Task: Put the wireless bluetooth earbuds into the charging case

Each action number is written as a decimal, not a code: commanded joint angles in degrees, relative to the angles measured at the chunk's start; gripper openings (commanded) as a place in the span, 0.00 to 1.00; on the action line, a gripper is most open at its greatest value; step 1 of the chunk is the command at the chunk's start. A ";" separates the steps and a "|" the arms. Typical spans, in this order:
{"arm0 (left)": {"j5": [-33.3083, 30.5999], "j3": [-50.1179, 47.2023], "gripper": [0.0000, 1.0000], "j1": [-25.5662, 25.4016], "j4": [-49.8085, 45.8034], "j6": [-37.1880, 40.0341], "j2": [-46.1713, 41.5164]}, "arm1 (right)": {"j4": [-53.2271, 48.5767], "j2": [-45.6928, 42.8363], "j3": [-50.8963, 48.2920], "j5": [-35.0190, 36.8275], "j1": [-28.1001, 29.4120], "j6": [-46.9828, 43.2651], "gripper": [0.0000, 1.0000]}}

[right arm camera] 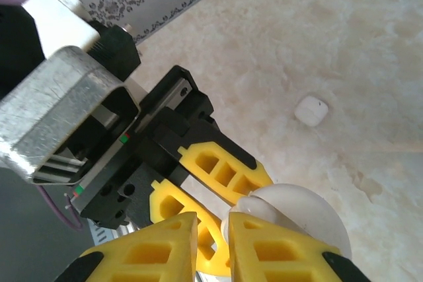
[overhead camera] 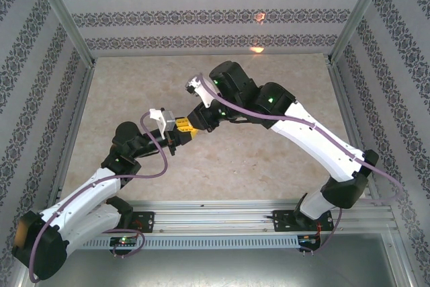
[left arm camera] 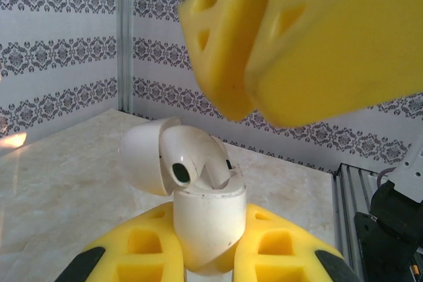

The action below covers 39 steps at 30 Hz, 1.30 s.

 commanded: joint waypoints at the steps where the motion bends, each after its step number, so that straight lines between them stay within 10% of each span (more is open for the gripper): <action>1: 1.72 2.33 0.00 0.04 0.84 -0.63 0.16 | -2.94 0.51 1.88 0.95 -0.44 -2.15 0.19; 39: 1.84 2.63 0.00 0.04 1.12 -0.63 0.81 | -0.68 -3.18 -1.89 -1.71 -2.02 0.35 0.14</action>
